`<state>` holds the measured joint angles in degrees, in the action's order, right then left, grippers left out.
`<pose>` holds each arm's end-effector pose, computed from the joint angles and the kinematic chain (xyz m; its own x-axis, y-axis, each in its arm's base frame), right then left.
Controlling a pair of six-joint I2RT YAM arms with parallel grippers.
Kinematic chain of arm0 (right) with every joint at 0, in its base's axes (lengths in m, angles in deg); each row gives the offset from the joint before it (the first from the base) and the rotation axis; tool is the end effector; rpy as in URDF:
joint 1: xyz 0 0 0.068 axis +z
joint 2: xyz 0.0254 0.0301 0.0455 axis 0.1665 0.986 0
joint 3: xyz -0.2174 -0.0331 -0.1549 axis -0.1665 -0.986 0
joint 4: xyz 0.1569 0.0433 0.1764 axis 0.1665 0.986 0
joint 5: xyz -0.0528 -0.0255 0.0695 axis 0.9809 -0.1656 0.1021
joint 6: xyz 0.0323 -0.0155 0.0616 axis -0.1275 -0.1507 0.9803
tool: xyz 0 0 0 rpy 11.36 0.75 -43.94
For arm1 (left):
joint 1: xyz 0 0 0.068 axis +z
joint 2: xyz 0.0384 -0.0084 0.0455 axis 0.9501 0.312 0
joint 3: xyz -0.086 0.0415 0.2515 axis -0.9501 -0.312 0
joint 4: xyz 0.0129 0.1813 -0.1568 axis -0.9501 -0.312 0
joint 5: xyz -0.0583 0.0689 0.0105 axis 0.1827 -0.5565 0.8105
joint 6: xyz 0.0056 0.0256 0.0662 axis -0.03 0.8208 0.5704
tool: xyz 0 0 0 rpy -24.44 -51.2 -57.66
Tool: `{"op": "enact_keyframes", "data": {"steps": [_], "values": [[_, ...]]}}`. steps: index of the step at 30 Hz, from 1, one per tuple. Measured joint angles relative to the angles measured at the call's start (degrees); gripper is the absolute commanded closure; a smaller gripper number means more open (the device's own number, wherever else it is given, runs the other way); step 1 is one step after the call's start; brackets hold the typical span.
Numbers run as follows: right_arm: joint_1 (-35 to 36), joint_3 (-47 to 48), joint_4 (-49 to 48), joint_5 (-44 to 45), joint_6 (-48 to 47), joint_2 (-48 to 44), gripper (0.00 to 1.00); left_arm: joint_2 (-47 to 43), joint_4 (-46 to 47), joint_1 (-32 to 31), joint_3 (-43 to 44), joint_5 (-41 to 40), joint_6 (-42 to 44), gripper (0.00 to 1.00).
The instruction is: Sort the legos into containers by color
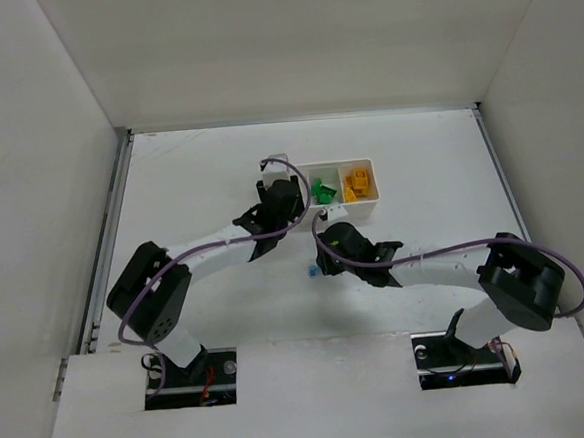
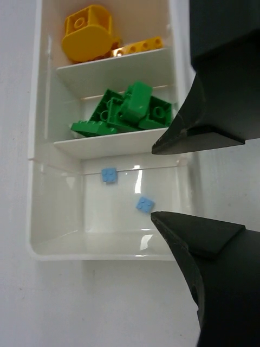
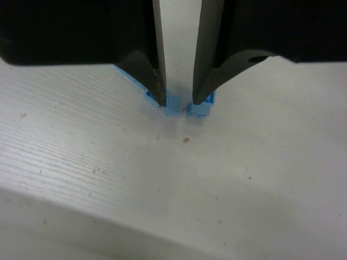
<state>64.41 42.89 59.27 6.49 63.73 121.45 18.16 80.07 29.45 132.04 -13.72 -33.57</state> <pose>0.1838 0.2324 0.1757 -0.6578 -0.1306 -0.7417 -0.3969 0.8971 0.1940 0.2868 -0.2257 0.2357 -0.3717 -0.1619 -0.9141 0.1507 0.9611 -0.2315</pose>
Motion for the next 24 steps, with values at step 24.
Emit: {"op": "enact_keyframes", "data": {"steps": [24], "values": [[-0.1,6.4,5.3,-0.5,-1.7,7.7,0.74,-26.2,-7.3,-22.6,-28.3,-8.7,-18.3,0.57]]}}
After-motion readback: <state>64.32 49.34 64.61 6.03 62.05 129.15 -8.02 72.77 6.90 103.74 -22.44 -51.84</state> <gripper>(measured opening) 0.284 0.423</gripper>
